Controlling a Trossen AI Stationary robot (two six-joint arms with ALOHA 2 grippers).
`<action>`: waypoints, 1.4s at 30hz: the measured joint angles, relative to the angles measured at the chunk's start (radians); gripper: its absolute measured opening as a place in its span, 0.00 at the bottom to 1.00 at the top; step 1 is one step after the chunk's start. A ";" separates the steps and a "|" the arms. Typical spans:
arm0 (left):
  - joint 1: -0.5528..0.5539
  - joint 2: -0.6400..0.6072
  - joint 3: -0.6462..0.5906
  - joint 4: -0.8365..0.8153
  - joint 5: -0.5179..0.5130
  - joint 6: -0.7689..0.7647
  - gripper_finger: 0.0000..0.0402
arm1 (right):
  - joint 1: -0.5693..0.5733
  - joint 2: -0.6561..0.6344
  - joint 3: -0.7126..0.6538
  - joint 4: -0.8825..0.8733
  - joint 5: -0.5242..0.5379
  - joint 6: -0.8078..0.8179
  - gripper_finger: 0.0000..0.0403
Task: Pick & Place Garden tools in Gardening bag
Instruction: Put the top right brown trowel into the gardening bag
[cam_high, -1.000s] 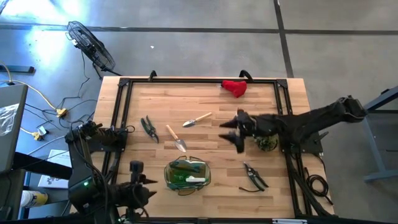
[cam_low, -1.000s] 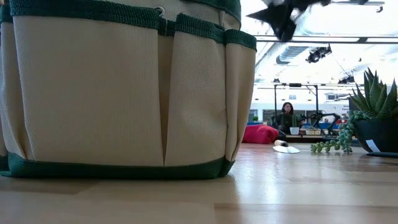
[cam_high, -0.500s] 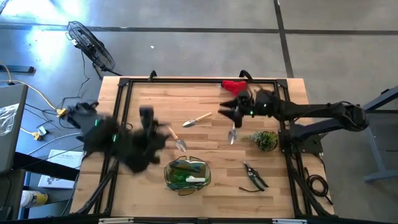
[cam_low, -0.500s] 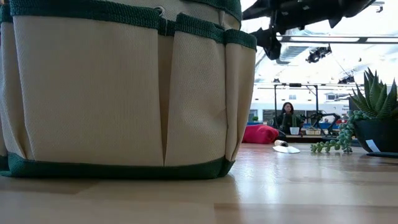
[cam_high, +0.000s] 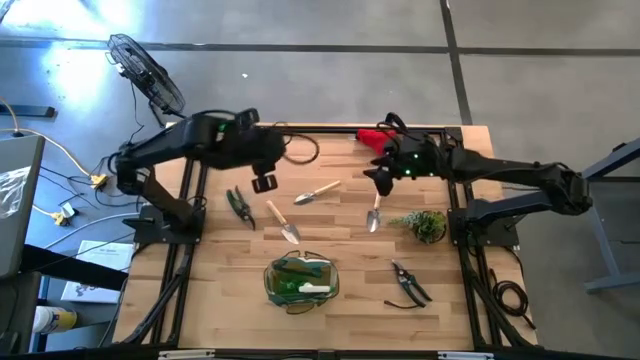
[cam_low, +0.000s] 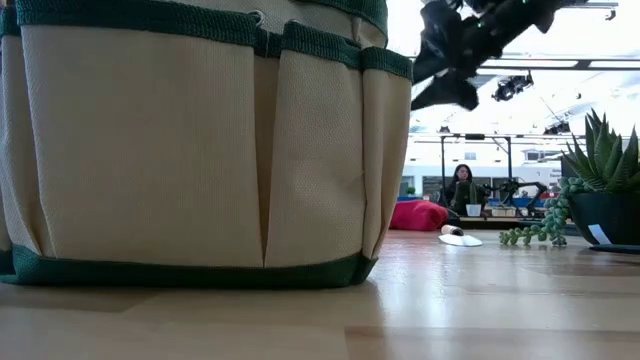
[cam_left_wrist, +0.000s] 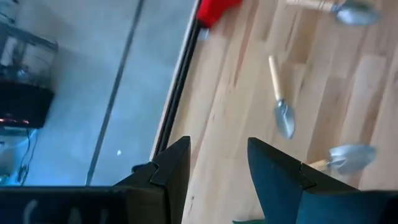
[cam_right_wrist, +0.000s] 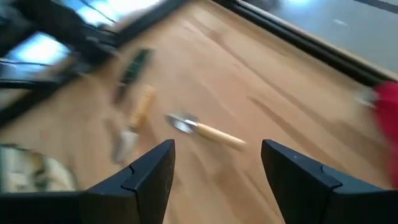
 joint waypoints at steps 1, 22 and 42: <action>0.026 0.000 -0.029 0.026 0.029 0.024 0.38 | 0.000 0.004 0.034 -0.065 0.028 0.017 0.57; 0.271 0.000 -0.427 0.059 0.352 0.137 0.38 | -0.112 0.344 0.193 -0.515 0.092 0.378 0.57; 0.272 0.001 -0.659 0.163 0.310 -0.021 0.38 | -0.013 0.506 0.191 -0.543 0.088 0.673 0.57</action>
